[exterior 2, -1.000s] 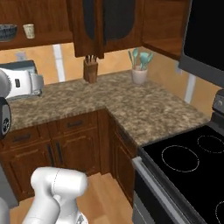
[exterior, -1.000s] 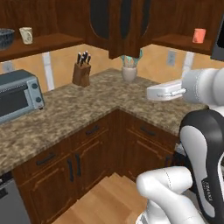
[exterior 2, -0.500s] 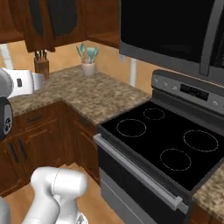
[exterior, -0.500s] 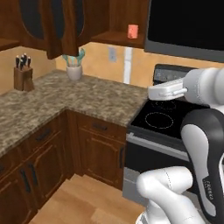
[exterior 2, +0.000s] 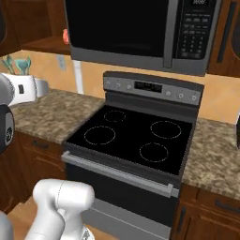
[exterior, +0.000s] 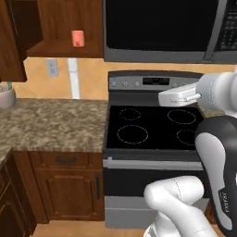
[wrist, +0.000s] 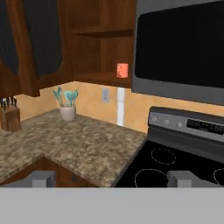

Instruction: Gather all objects into one cabinet and sort the glasses and bowls to opposite sides.

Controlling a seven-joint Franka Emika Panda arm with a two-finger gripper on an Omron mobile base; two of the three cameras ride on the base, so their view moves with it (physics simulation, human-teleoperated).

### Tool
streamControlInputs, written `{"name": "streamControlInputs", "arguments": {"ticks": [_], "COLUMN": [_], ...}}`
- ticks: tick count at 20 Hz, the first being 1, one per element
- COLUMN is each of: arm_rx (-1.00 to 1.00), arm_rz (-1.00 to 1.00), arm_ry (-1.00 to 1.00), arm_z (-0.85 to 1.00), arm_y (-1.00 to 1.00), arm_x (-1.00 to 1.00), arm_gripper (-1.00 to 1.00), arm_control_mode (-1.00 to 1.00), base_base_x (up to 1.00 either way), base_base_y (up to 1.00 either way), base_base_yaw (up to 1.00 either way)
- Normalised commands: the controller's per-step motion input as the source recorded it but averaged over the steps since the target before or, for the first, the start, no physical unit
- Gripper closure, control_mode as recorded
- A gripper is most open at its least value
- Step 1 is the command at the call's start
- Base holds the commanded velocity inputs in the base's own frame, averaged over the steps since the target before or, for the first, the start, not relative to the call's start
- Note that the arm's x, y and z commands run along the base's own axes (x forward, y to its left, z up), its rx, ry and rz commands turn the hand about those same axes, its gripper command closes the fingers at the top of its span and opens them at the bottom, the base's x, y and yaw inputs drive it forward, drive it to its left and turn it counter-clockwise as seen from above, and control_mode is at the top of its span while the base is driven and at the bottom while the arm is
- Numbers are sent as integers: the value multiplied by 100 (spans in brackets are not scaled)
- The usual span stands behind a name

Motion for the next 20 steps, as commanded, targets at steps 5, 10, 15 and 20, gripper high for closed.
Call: {"name": "streamControlInputs", "arguments": {"ticks": [5,10,15,20], "arm_rx": [0,0,0,0], "arm_rz": [0,0,0,0], "arm_ry": [0,0,0,0], "arm_z": [0,0,0,0], "arm_y": [0,0,0,0], "arm_x": [0,0,0,0], "arm_gripper": [-100,-100,-100,-100], "arm_control_mode": [100,100,100,100], "base_base_x": [71,56,82,-33], "base_base_y": [97,59,0,50], "base_base_yaw": [-51,-37,-27,-4]}}
